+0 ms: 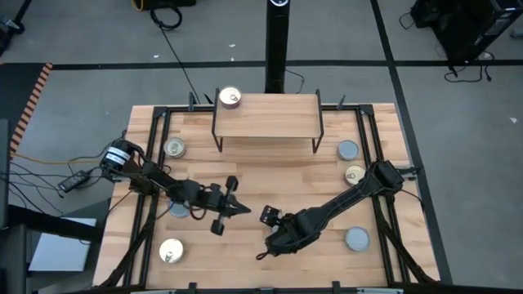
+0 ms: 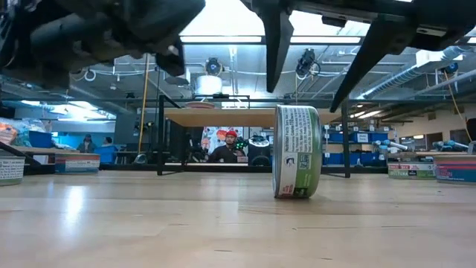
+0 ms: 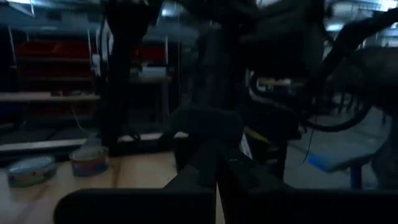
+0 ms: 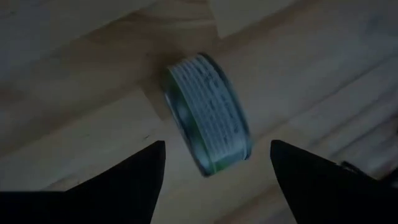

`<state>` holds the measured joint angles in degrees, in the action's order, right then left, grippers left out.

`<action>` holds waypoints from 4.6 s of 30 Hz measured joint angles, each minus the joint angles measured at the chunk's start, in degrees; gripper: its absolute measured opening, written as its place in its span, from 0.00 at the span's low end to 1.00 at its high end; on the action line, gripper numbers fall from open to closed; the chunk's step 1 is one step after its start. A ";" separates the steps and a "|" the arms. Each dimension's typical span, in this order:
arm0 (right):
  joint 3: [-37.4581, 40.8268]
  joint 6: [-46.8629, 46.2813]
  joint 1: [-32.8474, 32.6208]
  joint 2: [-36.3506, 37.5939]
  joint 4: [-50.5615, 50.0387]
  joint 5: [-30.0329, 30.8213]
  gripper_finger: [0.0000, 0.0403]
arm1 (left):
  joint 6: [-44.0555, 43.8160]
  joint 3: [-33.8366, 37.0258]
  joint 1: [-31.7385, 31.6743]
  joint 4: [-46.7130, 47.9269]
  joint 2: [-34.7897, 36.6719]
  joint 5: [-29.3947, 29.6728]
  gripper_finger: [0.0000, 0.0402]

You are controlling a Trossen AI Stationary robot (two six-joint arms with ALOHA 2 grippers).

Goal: Stack canned seafood by type on shelf
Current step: Put the center green tuna can on the shelf

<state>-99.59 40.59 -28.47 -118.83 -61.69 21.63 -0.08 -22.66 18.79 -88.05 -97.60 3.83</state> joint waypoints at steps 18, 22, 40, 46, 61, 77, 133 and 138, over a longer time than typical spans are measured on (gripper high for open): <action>0.63 5.65 3.17 -2.59 1.38 -5.66 0.61 | -0.66 1.81 -0.02 -1.19 0.44 1.87 0.02; 0.66 5.12 3.13 -3.01 1.42 -5.68 0.52 | -0.88 1.81 -0.02 -1.07 0.44 1.87 0.02; 0.70 -7.31 3.34 0.47 2.33 2.74 0.39 | -1.95 1.79 0.00 -1.06 0.44 5.81 0.02; 0.70 -13.09 5.84 7.62 0.77 15.92 0.39 | -1.91 1.01 -0.02 -1.10 0.42 8.47 0.02; 3.87 -26.34 29.29 20.59 3.45 37.25 0.39 | -4.39 -0.63 -2.64 1.17 0.39 13.14 0.02; 20.04 -19.48 49.52 20.53 22.57 29.73 0.39 | -6.23 -0.61 -3.58 3.76 0.39 13.12 0.02; 19.73 -2.38 45.96 20.49 22.70 29.96 0.66 | -7.71 -0.70 -3.41 4.00 0.39 12.58 0.02; 16.37 -4.00 44.81 20.74 22.45 28.47 0.60 | -7.72 -0.70 -3.39 4.12 0.39 12.58 0.02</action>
<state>-83.23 36.59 16.34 -98.10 -39.24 50.10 -7.79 -23.35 15.40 -83.93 -97.21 16.40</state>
